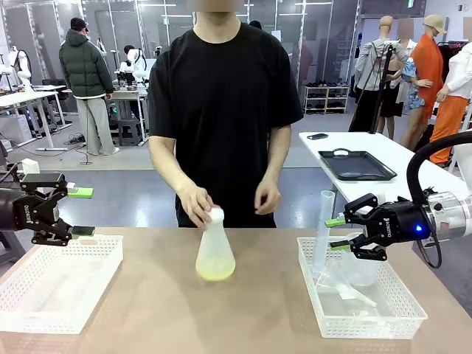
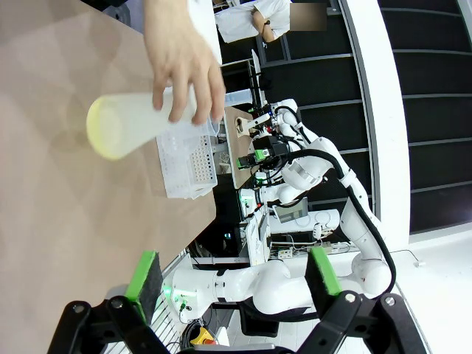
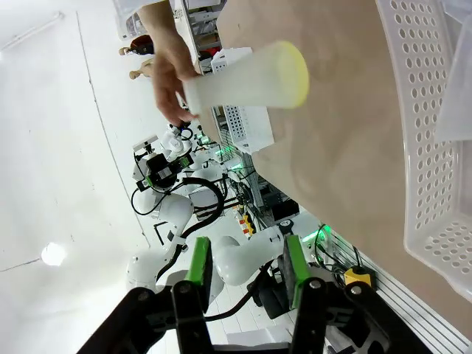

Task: Prepare the solutions needed for the experiment.
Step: When the human places the Big flask in the center of the table, pick up the Big flask and place it in the left Organizing basket.

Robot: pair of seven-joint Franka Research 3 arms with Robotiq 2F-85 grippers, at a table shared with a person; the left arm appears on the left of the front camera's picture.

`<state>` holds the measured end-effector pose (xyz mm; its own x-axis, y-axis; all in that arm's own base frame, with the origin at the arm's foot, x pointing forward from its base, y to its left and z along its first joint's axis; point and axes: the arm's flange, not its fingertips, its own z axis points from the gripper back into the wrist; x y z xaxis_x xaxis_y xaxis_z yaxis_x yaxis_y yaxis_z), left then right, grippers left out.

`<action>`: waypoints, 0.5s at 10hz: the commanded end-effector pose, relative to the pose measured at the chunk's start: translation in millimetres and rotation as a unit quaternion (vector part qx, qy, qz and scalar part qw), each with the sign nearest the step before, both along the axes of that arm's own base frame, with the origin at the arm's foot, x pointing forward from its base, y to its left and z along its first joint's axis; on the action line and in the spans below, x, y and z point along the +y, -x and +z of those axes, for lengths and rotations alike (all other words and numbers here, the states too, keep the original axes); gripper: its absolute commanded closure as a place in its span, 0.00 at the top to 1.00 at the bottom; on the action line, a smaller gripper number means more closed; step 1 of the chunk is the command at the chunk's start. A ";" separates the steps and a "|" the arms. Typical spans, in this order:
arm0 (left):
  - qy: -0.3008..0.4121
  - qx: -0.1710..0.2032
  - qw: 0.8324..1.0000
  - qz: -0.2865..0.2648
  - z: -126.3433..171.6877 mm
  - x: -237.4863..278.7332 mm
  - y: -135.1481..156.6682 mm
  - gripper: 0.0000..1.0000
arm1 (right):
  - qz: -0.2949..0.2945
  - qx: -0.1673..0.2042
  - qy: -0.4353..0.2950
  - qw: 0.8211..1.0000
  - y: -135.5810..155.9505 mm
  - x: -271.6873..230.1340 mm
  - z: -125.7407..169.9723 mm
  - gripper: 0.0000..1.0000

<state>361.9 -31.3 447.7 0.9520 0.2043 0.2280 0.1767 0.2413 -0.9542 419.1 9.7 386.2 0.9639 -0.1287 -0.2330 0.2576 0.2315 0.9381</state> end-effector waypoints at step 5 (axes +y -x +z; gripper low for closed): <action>0.017 -0.003 1.000 0.004 1.9 -3.2 -0.2 1.00 | 0.006 0.000 0.003 1.000 -0.7 -1.3 2.7 0.51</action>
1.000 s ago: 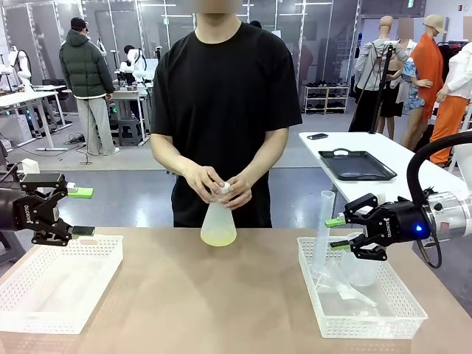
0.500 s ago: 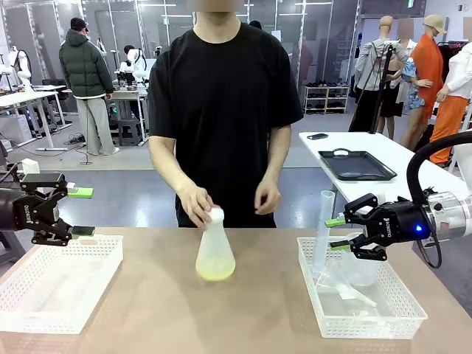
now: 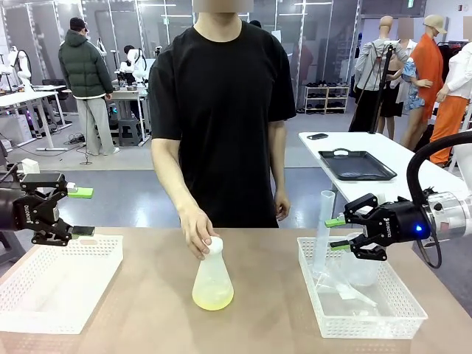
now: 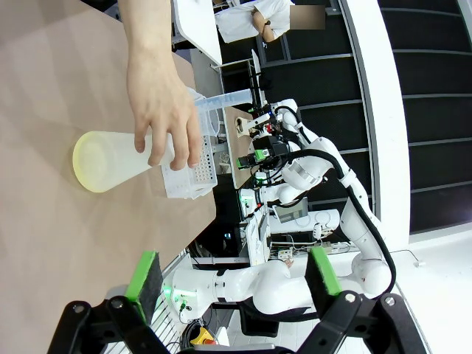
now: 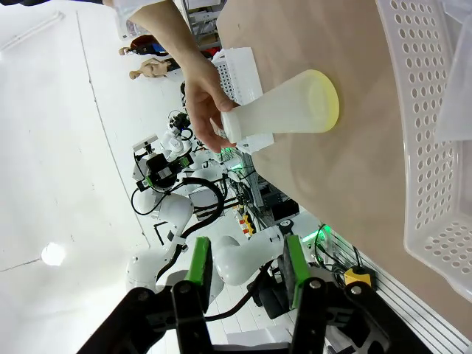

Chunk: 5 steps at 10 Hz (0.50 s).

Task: Prepare the solutions needed for the experiment.
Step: When the human places the Big flask in the center of the table, pick up the Big flask and place it in the left Organizing basket.

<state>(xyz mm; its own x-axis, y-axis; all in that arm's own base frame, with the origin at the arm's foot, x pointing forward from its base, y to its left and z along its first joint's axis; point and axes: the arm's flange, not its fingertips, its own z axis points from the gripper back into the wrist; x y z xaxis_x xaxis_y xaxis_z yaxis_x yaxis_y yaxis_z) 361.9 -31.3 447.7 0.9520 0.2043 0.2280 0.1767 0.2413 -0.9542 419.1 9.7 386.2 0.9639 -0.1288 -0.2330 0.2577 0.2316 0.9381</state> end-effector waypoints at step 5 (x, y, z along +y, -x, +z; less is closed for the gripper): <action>0.017 -0.003 1.000 0.004 1.9 -3.2 -0.2 1.00 | 0.006 0.000 0.003 1.000 -0.7 -1.3 2.7 0.51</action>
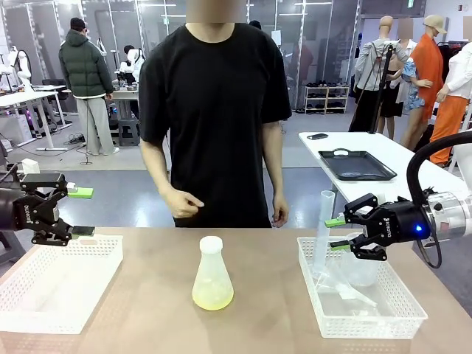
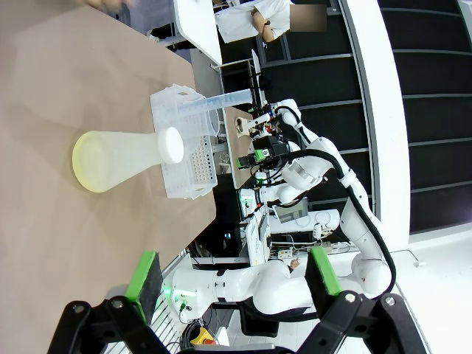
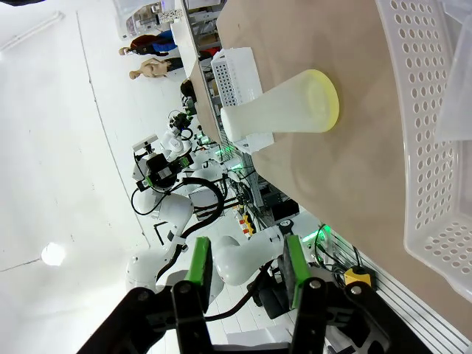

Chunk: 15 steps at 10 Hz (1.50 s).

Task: Prepare the solutions needed for the experiment.
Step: When the human places the Big flask in the center of the table, pick up the Big flask and place it in the left Organizing basket.

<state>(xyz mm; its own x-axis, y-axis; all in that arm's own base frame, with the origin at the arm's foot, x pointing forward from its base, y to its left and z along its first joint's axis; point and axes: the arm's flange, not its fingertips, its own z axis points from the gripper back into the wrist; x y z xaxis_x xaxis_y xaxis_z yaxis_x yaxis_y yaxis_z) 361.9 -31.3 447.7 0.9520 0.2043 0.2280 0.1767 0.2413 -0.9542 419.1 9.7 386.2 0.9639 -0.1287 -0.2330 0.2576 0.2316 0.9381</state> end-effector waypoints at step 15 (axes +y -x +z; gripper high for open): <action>-0.163 -0.303 0.938 -0.049 21.9 -8.5 -54.8 1.00 | 0.006 0.000 0.003 1.000 -0.7 -1.3 2.7 0.51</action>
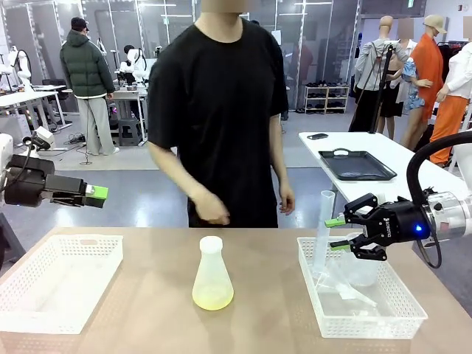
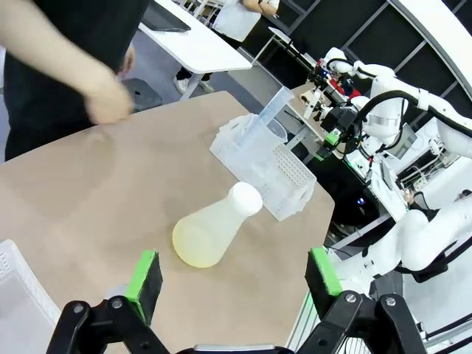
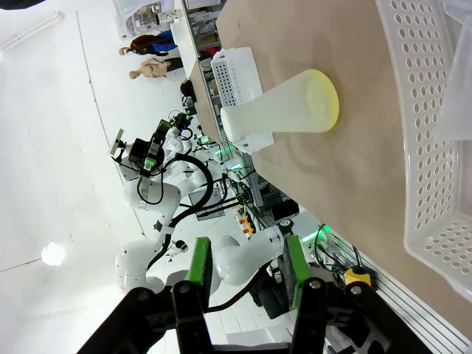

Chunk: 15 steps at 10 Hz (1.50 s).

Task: Prepare the solutions needed for the experiment.
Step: When the human places the Big flask in the center of the table, pick up the Big flask and place it in the left Organizing basket.

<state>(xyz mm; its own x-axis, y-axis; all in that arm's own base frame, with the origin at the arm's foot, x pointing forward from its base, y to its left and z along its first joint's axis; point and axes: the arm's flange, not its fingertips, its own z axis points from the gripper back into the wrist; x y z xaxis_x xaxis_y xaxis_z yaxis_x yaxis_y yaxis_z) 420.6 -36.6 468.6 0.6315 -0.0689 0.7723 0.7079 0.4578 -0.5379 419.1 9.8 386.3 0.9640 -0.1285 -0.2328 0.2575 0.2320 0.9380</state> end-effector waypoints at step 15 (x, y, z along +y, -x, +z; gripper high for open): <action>-0.090 -0.231 0.946 -0.207 -78.1 -84.0 -142.5 1.00 | 0.006 0.000 0.003 1.000 -0.7 -1.4 2.7 0.51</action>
<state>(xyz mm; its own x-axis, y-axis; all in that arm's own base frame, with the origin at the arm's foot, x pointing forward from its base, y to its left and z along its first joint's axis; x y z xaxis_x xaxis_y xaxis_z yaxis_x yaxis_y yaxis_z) 538.4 -104.8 406.1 0.1957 -0.3508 0.9158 0.9698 0.2076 -0.1277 419.1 9.5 386.5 0.9640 -0.1294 -0.2323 0.2572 0.2323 0.9380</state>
